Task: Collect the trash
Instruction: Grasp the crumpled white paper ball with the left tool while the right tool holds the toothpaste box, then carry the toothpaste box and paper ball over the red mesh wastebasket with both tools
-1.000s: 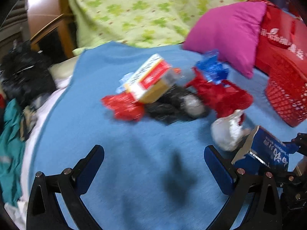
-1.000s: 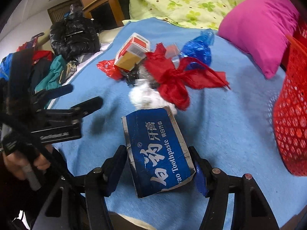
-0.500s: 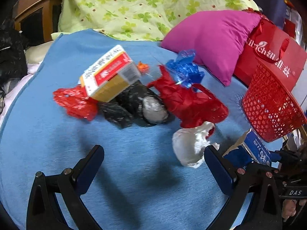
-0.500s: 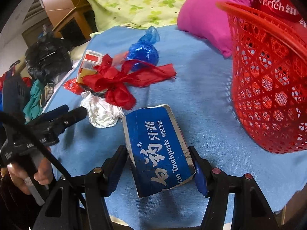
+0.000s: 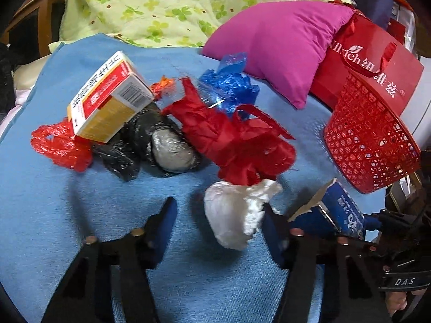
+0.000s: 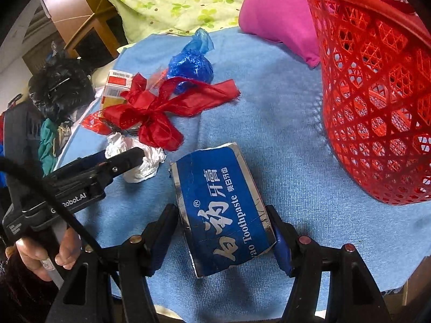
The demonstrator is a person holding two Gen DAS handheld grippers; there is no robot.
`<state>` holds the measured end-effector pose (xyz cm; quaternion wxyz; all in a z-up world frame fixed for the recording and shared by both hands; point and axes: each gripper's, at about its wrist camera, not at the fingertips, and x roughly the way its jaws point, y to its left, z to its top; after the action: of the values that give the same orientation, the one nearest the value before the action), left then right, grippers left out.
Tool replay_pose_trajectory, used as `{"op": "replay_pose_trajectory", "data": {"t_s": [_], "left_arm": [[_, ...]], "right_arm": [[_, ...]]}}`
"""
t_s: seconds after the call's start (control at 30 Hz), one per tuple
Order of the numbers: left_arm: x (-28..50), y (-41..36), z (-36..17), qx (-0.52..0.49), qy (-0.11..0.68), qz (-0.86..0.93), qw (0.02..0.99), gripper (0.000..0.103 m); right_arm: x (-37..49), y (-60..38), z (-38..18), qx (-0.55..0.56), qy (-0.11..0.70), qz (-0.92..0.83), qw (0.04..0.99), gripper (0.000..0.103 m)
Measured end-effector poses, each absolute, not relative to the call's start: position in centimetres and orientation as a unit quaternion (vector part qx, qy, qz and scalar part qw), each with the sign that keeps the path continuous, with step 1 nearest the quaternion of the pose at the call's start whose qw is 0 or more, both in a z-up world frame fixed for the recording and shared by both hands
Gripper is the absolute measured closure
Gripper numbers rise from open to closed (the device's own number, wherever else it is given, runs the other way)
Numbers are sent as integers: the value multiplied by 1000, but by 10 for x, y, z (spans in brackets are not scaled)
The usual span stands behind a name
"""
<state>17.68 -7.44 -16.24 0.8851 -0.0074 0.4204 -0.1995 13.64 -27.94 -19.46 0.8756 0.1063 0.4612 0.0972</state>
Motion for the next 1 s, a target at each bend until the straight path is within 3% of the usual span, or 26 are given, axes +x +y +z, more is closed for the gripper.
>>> {"op": "replay_pose_trajectory", "data": {"t_s": [0.17,0.27,1.0], "left_arm": [[178,-71,-164,-29,426,-213,879,72],[175,-68,-160,-25,418,-207,884,77],[163,9,-157,-55,434,-151,886,79]], "right_arm": [[138,-277,-195,106,461,97,876,35],[139,-273,-193,104,457,98,878,35],[159,-212,-196,87,440,98,888,35]]}}
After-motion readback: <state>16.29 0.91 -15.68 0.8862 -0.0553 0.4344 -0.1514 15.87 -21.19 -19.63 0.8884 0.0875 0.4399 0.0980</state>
